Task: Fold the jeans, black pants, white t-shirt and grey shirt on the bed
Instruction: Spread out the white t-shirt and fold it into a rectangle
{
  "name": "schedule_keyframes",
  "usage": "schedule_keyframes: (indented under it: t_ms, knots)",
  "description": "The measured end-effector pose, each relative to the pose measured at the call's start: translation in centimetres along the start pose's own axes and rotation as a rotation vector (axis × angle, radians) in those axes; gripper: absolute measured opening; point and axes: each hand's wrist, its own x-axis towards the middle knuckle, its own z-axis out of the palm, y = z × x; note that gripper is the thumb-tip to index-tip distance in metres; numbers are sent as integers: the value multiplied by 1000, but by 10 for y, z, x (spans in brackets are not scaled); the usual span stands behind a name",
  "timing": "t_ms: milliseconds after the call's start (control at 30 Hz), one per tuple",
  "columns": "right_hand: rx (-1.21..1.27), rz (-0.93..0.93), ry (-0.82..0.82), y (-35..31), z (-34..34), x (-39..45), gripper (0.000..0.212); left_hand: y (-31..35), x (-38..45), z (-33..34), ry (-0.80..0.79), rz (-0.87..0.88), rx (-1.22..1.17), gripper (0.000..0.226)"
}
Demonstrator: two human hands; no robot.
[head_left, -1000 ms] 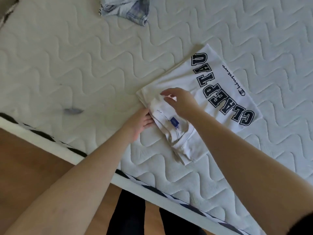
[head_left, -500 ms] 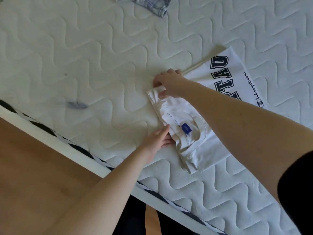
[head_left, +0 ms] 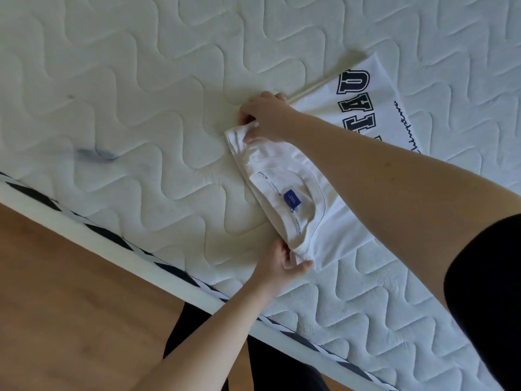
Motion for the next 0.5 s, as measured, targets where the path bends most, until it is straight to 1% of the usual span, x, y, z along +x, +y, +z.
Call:
schedule_keyframes:
  t_ms: [67, 100, 200, 300, 333, 400, 500]
  knots:
    - [67, 10, 11, 3, -1, -2, 29, -7, -1, 7, -46, -60, -135, 51]
    - [109, 17, 16, 4, -1, -4, 28, -9, -1, 12, -40, -75, -165, 52]
    - [214, 29, 45, 6, -1, -7, 30, -12, 3, 24, 67, -97, -187, 49]
    - [249, 46, 77, 7, -2, -9, 32, -11, 8, 35, 158, -165, 6, 26]
    - [252, 48, 81, 7, -2, -10, 32, -11, 9, 39, 195, -194, 71, 23]
    - [267, 55, 85, 7, -2, -13, 32, -12, 9, 46, 267, -214, 120, 28]
    - [309, 55, 100, 8, -3, -19, 31, -12, 4, 47, 273, -203, 139, 22]
